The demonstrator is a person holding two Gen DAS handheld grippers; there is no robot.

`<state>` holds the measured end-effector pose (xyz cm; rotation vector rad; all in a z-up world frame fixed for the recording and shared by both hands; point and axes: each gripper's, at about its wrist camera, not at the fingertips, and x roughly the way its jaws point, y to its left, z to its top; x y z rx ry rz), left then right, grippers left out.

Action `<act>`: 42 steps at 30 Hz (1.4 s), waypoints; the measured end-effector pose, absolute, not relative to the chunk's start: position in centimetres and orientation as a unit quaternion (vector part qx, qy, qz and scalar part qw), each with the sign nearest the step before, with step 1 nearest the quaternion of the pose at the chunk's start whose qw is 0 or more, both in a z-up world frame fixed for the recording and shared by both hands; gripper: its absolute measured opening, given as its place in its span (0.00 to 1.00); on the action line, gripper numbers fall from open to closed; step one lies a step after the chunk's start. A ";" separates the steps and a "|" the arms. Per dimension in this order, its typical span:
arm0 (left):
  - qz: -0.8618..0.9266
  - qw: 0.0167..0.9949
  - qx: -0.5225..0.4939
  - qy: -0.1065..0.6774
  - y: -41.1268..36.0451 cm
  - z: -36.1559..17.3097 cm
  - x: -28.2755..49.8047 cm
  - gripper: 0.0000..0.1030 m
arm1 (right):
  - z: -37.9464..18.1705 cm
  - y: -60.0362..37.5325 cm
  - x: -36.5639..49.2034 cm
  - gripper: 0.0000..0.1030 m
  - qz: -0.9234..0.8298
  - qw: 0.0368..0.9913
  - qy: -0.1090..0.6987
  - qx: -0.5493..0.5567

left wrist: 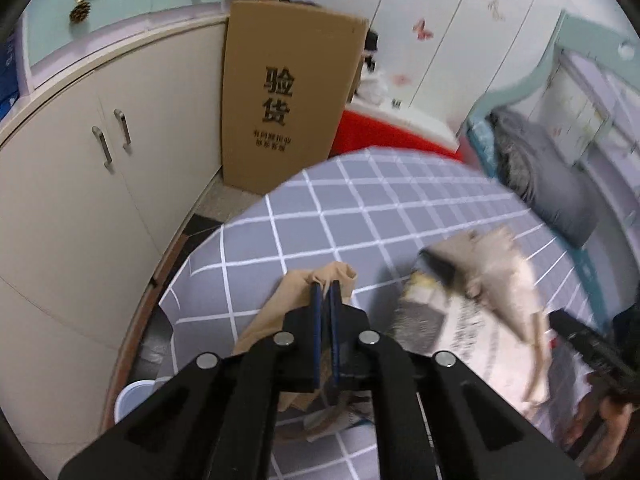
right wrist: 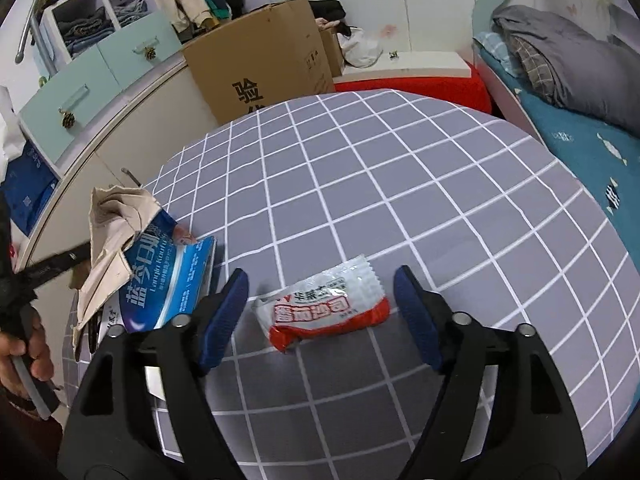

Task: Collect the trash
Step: 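Grasp the tan cloth with the left tool while the right tool grasps the red-white wrapper, then carry the cloth and wrapper over the wastebasket and open both tools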

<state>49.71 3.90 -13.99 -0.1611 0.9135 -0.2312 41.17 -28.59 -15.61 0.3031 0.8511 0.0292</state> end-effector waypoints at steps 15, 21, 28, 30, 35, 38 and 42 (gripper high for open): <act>-0.141 0.900 -0.126 0.393 5.0 -9.6 44.8 0.03 | -16.0 -25.6 40.8 0.55 -0.017 0.904 0.425 0.046; -0.138 0.899 -0.123 0.397 6.2 -9.2 42.5 0.03 | -15.6 -24.9 40.0 0.19 0.004 0.907 0.420 0.034; -0.148 0.898 -0.124 0.395 6.9 -8.5 39.2 0.03 | -13.2 -24.7 37.4 0.17 0.021 0.918 0.391 0.063; -0.150 0.899 -0.130 0.391 7.5 -8.2 38.1 0.03 | -11.4 -24.4 36.0 0.17 0.030 0.926 0.371 0.068; -0.147 0.904 -0.142 0.376 9.5 -7.0 35.2 0.03 | -7.2 -20.8 32.5 0.17 0.087 0.937 0.332 0.073; -0.140 0.906 -0.155 0.368 11.8 -6.8 32.8 0.03 | -5.6 -16.5 30.6 0.17 0.148 0.932 0.322 0.071; -0.119 0.910 -0.165 0.362 15.0 -7.3 29.7 0.04 | -5.7 -8.9 28.9 0.17 0.245 0.907 0.334 0.070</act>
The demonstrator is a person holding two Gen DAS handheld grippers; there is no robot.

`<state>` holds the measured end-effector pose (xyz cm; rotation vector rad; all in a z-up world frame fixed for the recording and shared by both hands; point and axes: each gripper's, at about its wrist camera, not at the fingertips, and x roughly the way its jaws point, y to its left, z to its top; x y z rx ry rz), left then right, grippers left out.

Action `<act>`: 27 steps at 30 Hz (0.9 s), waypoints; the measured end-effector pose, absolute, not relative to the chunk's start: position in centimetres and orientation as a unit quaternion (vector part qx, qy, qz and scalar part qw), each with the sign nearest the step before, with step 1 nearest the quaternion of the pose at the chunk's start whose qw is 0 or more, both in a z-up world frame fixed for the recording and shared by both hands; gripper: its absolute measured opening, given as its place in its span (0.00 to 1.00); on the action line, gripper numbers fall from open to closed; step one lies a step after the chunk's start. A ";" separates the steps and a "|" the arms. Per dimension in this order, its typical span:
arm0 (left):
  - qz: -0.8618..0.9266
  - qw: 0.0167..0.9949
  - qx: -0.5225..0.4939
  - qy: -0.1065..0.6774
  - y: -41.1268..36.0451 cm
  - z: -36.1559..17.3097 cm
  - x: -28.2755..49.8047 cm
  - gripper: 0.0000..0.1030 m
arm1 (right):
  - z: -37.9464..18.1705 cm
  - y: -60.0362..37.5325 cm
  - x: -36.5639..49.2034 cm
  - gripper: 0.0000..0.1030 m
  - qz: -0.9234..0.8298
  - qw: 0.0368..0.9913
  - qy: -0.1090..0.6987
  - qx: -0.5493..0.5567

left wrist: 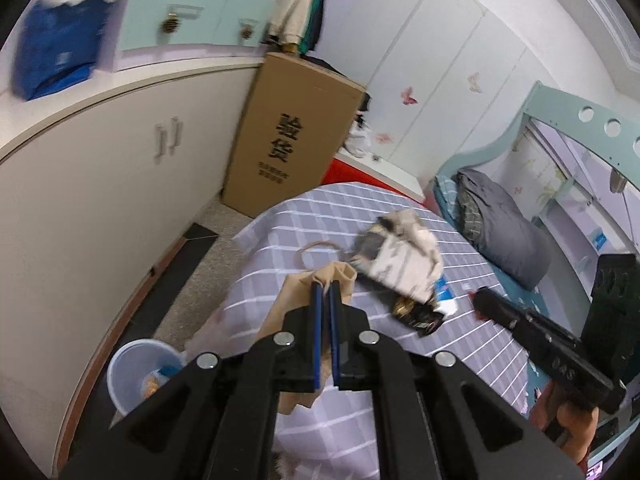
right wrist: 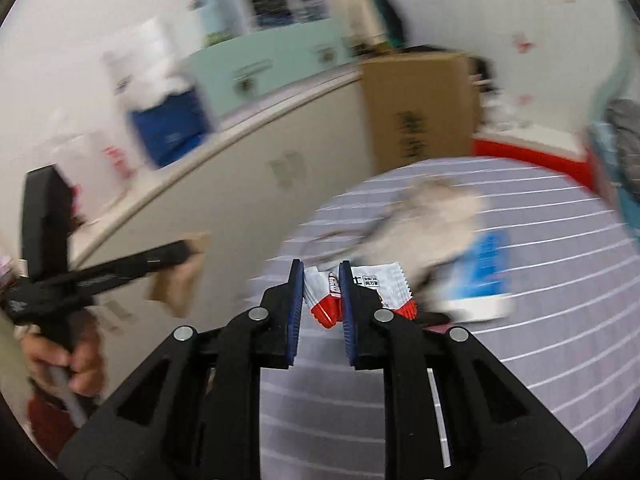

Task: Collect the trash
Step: 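Carry the cloth and wrapper over the wastebasket and open both tools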

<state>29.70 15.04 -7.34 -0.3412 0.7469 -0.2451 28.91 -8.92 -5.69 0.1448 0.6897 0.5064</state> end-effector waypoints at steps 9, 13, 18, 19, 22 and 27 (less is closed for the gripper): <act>-0.015 0.904 -0.214 0.370 26.1 -12.5 23.8 0.04 | -11.4 7.5 27.9 0.17 0.381 0.827 0.409 0.059; 0.024 0.888 -0.249 0.385 30.5 -16.3 22.6 0.04 | -14.9 13.3 27.8 0.17 0.402 0.802 0.440 0.047; 0.079 0.867 -0.274 0.410 34.9 -21.4 21.9 0.04 | -19.3 17.6 29.9 0.17 0.403 0.783 0.472 0.036; 0.086 0.864 -0.277 0.413 35.5 -22.0 21.9 0.04 | -19.9 18.1 30.0 0.17 0.401 0.782 0.476 0.037; 0.097 0.854 -0.290 0.422 37.0 -24.0 22.3 0.04 | -21.7 19.6 31.3 0.20 0.399 0.782 0.477 0.039; 0.107 0.846 -0.296 0.431 38.1 -26.0 23.3 0.04 | -23.9 20.8 33.5 0.56 0.376 0.796 0.472 0.051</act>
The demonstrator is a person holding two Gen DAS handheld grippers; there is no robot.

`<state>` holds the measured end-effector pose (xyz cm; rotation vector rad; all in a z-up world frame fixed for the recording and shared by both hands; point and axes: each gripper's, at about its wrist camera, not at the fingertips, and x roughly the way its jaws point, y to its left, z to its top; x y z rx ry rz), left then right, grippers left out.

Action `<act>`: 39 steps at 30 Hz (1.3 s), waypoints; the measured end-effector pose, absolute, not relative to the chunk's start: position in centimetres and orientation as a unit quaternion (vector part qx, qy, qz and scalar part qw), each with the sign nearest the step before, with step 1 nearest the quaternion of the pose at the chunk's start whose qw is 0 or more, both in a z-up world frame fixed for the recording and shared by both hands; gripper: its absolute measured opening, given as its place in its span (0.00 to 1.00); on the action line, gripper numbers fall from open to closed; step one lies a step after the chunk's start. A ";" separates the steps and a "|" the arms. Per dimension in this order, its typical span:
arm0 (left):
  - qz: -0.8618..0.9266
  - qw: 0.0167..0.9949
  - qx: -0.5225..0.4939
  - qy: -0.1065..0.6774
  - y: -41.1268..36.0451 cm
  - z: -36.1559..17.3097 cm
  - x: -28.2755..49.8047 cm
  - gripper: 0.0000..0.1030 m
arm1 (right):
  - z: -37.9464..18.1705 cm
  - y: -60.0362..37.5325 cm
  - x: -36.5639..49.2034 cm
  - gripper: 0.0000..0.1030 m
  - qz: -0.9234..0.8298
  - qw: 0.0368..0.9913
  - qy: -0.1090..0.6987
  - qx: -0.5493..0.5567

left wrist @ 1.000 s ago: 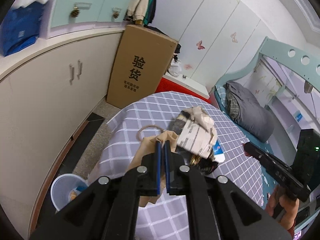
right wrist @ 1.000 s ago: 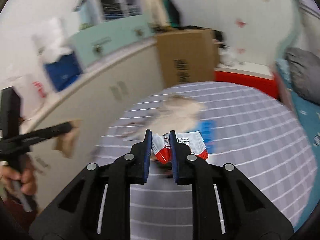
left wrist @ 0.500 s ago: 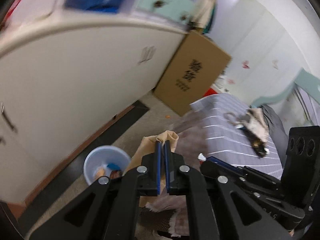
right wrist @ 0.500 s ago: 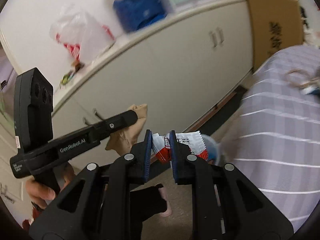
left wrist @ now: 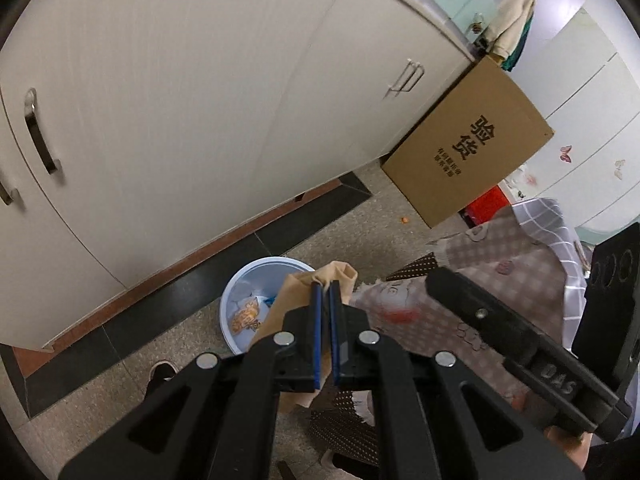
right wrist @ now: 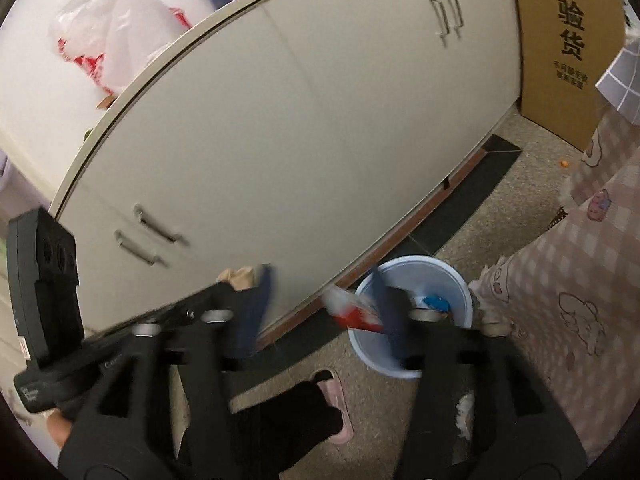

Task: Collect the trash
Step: 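Carry the cloth and wrapper over the wastebasket and open both tools, then move both tools back over the trash pile on the table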

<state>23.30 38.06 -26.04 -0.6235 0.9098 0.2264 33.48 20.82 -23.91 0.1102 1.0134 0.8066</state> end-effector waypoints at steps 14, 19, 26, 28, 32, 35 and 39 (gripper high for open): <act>0.091 0.838 -0.291 0.452 36.5 -27.9 25.7 0.04 | -22.7 20.3 31.9 0.61 0.305 0.857 0.411 -0.057; 0.087 0.838 -0.284 0.458 36.0 -27.9 26.8 0.04 | -21.4 19.4 31.5 0.63 0.293 0.878 0.373 -0.063; 0.081 0.837 -0.277 0.464 34.9 -27.6 29.2 0.04 | -19.7 18.2 30.8 0.66 0.250 0.917 0.300 -0.081; 0.079 0.838 -0.277 0.464 34.7 -27.5 29.9 0.05 | -19.2 17.4 30.9 0.68 0.234 0.928 0.280 -0.072; 0.084 0.836 -0.280 0.465 34.4 -27.0 30.9 0.54 | -18.5 16.2 31.4 0.69 0.223 0.936 0.269 -0.050; 0.098 0.840 -0.282 0.454 34.3 -26.3 30.7 0.59 | -18.5 15.4 31.9 0.70 0.219 0.934 0.278 -0.042; 0.098 0.843 -0.278 0.450 33.8 -25.2 30.1 0.59 | -18.4 14.9 31.6 0.70 0.217 0.933 0.286 -0.037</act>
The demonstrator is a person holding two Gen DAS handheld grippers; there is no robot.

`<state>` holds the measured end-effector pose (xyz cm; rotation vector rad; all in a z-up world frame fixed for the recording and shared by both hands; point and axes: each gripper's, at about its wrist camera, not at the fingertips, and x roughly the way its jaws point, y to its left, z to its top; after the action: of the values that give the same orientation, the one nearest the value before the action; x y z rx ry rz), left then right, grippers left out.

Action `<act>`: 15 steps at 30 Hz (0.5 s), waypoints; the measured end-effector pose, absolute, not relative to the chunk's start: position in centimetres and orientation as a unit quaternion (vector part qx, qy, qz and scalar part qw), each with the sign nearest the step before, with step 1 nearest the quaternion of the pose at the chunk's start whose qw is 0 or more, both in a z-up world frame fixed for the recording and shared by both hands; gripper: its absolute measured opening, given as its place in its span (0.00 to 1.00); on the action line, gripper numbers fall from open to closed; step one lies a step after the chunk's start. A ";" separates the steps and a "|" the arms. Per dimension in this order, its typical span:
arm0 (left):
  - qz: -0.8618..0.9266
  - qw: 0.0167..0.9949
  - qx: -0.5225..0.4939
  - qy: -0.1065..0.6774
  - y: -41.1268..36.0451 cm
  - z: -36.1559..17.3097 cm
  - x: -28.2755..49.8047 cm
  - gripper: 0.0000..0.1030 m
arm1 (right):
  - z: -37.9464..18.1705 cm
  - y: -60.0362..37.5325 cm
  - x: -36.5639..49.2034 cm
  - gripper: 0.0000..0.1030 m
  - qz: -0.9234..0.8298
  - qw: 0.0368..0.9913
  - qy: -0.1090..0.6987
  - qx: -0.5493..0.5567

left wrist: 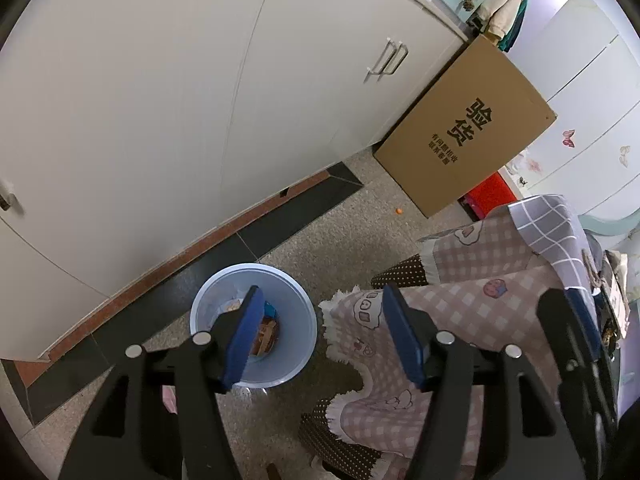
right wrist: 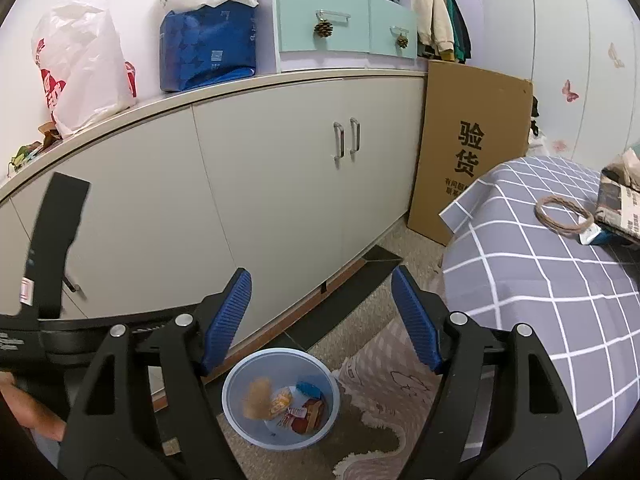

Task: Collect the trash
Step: 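Move both tools back over the trash pile on the table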

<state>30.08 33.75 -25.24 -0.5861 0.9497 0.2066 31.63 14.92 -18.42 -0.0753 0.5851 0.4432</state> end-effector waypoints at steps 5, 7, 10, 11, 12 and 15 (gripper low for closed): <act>0.104 0.855 -0.267 0.433 33.0 -22.9 28.8 0.61 | -17.4 14.2 30.6 0.70 0.220 0.933 0.285 -0.029; 0.107 0.862 -0.259 0.423 32.5 -21.6 28.1 0.61 | -16.6 13.8 30.1 0.70 0.222 0.934 0.281 -0.025; 0.111 0.873 -0.248 0.406 31.8 -19.5 27.1 0.62 | -15.2 12.7 29.3 0.71 0.223 0.935 0.275 -0.016; 0.112 0.877 -0.243 0.399 31.3 -18.6 26.7 0.62 | -14.8 12.2 29.0 0.71 0.224 0.935 0.274 -0.012; 0.110 0.880 -0.240 0.395 31.0 -18.1 26.6 0.63 | -14.5 11.7 28.8 0.71 0.224 0.935 0.274 -0.008; 0.102 0.891 -0.223 0.381 29.3 -16.0 26.1 0.63 | -13.3 9.4 28.0 0.72 0.221 0.937 0.270 0.008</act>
<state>26.06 29.30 -16.01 -0.4632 0.7906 0.2124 27.97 9.41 -13.27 0.0155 0.5513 0.4510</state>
